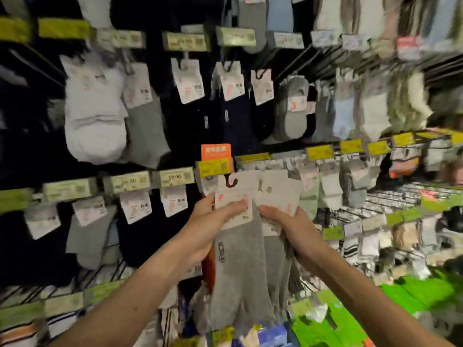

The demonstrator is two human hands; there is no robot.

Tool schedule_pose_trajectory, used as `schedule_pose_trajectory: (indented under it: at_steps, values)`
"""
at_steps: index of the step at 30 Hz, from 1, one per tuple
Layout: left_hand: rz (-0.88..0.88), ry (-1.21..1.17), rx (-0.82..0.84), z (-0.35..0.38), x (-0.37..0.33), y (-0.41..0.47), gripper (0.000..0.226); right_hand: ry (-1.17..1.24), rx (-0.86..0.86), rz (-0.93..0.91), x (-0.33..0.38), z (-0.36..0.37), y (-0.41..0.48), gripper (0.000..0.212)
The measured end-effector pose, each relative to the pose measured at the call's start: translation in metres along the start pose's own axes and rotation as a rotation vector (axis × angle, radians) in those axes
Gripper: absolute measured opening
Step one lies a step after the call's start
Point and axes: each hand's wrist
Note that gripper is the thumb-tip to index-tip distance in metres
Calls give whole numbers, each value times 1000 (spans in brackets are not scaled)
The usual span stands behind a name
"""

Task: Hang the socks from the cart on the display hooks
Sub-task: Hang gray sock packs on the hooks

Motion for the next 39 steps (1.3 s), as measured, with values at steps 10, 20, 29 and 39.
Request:
schedule_pose_trajectory:
  at_steps: [10, 20, 29, 39]
  values:
    - [174, 48, -18, 31, -38, 38, 34, -45, 17, -113, 38, -31, 51, 42]
    - [263, 120, -126, 79, -46, 91, 27, -91, 35, -152, 47, -95, 99, 28]
    - [41, 71, -101, 86, 13, 91, 25, -93, 132, 22, -17, -112, 86, 68]
    - [-63, 125, -291, -13, 47, 47, 39, 47, 305, 151, -62, -20, 66, 63]
Point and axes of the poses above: each hand's wrist, its own y-axis towards the middle knuckle, its own z-axis out of the palm, x = y × z, and after that the axes turned 10 degrees about -z, right-handed
